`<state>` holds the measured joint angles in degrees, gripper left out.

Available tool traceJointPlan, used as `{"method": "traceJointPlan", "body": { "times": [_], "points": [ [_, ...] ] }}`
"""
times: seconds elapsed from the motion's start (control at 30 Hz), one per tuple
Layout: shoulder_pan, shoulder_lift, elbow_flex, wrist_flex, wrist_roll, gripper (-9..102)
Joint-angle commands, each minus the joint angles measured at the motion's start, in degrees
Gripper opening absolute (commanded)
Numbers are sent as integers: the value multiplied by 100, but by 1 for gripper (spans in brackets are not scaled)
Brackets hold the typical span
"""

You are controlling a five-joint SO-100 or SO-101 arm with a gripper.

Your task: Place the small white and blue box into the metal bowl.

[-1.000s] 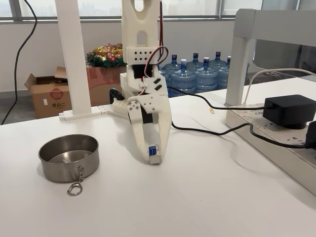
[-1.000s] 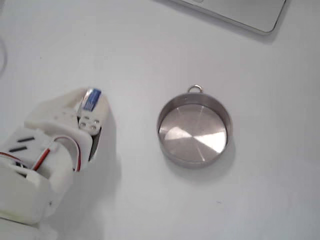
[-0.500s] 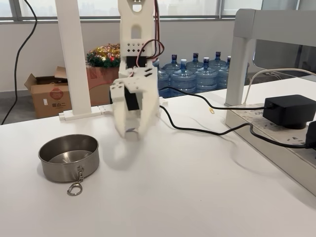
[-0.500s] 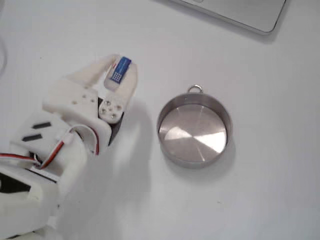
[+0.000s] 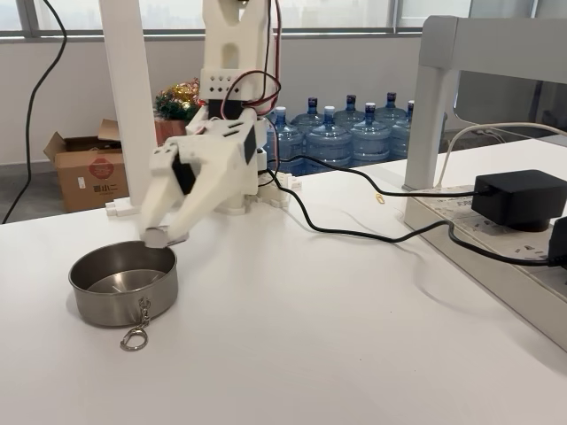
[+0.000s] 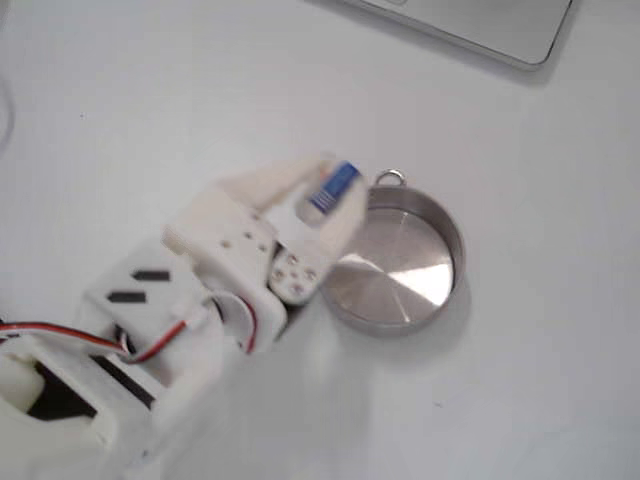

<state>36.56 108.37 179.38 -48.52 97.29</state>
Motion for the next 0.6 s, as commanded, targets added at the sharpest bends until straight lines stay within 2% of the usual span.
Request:
{"method": "traceJointPlan", "body": {
  "times": [0.0,0.3,0.47,0.57],
  "points": [
    [378,149,88,-62,-62,3],
    [879,141,88,-62,-62,4],
    [782,141,97,-62,-62,14],
    [765,141,97,-62,-62,16]
  ]
}}
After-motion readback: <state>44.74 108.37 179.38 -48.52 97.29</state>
